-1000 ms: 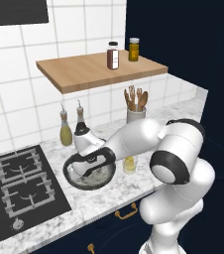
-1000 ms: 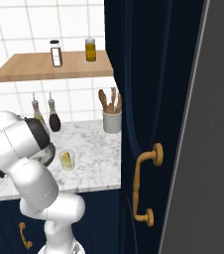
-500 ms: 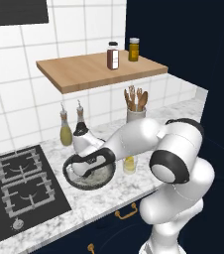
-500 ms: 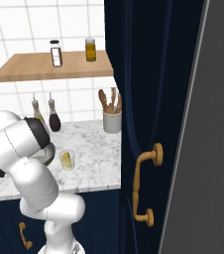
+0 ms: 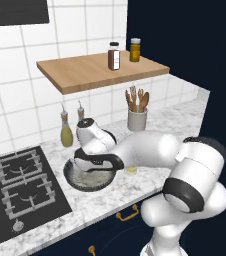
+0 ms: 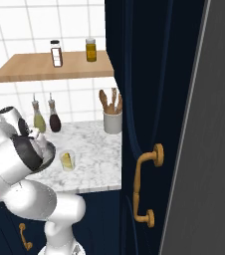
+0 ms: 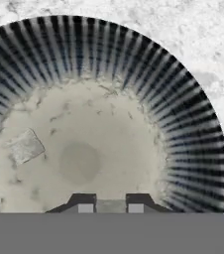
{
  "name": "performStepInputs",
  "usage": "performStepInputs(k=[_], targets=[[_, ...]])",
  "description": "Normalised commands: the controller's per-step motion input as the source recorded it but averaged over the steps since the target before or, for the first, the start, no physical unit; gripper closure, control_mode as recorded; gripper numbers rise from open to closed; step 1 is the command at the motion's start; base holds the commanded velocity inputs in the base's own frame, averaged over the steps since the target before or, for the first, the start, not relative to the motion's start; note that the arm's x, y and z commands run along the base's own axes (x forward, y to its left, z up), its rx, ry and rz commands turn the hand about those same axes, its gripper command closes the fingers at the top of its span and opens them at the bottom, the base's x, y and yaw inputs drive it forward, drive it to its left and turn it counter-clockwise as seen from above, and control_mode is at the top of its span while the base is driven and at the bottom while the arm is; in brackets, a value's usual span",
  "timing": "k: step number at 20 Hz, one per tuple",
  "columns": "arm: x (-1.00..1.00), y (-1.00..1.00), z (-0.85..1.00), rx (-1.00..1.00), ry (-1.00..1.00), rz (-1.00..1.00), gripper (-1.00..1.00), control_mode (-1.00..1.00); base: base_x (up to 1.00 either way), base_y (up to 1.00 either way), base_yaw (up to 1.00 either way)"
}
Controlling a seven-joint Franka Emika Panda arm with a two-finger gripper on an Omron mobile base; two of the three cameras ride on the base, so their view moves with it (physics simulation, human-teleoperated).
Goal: Grab a lemon wedge from the fridge and one ice cube from the ice bowl, and put them in the glass of lemonade.
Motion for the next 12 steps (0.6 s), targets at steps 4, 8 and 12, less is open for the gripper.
performStepInputs(k=[4, 8, 12], targets=[[-0.17, -1.00, 0.66, 0.05, -0.02, -0.28, 1.00, -1.00, 0.00, 0.00, 0.00], [-0.01, -1.00, 0.08, 0.04, 0.00, -0.29, 1.00, -1.00, 0.00, 0.00, 0.00], [0.01, -1.00, 0.00, 0.10, 0.00, -0.20, 1.00, -1.00, 0.00, 0.00, 0.00]])
